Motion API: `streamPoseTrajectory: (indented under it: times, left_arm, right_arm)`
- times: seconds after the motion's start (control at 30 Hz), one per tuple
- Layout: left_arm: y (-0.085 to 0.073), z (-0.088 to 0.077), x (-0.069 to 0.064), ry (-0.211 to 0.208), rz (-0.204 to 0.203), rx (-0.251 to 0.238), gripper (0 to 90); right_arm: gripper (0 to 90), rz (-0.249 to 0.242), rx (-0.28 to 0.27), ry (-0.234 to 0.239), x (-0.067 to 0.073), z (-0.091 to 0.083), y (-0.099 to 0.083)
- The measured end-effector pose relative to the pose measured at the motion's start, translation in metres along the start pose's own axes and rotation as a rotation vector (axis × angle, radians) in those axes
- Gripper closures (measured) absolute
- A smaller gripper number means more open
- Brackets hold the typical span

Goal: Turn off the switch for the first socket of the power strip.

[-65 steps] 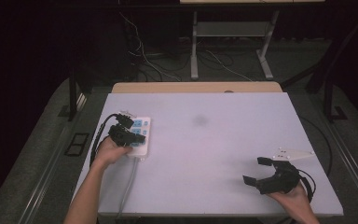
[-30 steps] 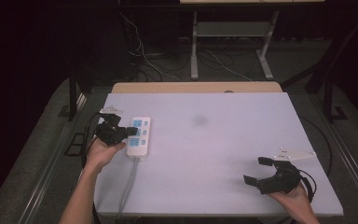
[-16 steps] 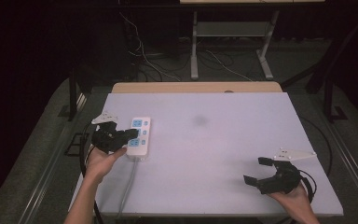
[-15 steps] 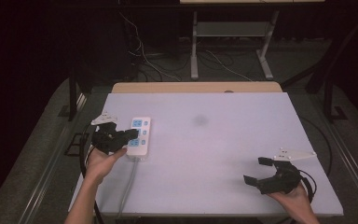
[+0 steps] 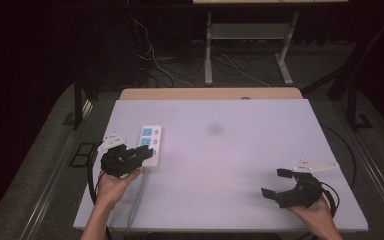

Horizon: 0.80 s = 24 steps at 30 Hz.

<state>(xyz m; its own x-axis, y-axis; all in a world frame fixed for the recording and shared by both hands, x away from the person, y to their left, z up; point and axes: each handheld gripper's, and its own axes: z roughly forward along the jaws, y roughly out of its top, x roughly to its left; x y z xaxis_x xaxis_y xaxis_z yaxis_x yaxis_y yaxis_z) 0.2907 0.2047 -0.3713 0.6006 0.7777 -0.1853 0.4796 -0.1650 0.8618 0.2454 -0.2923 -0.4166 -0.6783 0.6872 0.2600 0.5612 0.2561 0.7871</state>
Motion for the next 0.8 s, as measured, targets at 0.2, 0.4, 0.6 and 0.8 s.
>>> streamPoseTrajectory:
  times: [0.2,0.4,0.6,0.8]
  left_arm:
    - [-0.004,-0.004,-0.009,-0.010,-0.001,-0.027,49.3]
    - [-0.010,-0.006,-0.017,-0.042,0.019,-0.025,20.6]
    - [-0.017,-0.007,-0.023,-0.088,0.032,-0.027,7.4]
    - [-0.029,-0.005,-0.028,-0.122,0.054,0.004,0.0]
  right_arm:
    - [0.7,0.001,0.001,0.001,0.000,0.000,0.000]
    - [0.7,0.000,0.001,0.001,0.000,0.000,0.000]
    - [0.7,-0.001,0.002,0.000,0.000,0.000,0.000]
    - [0.7,-0.002,0.003,0.001,0.000,0.000,0.000]
